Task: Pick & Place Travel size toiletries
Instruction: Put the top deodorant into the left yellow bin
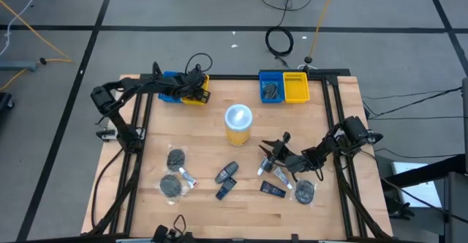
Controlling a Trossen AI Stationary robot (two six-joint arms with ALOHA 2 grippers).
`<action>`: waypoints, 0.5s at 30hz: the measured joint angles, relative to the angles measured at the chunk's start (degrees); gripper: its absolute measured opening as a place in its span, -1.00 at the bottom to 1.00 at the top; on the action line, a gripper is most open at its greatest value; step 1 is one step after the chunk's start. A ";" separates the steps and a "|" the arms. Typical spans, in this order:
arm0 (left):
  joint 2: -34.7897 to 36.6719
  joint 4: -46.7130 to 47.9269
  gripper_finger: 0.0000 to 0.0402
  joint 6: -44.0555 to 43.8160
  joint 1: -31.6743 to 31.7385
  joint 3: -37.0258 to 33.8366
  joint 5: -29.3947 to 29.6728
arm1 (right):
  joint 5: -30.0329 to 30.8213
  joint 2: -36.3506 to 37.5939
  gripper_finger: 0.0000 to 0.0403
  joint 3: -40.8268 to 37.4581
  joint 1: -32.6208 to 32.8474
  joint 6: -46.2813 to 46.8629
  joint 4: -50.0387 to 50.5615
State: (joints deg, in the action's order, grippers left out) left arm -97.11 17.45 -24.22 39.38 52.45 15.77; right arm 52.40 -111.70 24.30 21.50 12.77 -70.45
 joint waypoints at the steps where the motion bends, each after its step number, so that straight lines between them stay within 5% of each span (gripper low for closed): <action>1: -0.01 -0.43 0.07 -0.03 0.00 0.00 -0.72 | 0.00 0.00 -0.53 0.02 0.00 0.03 0.00; 15: 1.54 -1.35 0.52 4.11 1.33 0.02 -4.26 | 0.00 0.00 -0.53 0.00 0.00 0.04 0.00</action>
State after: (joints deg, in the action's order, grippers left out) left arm -95.57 16.10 -20.11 40.71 52.47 11.51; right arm 52.40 -111.70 24.29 21.50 12.80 -70.46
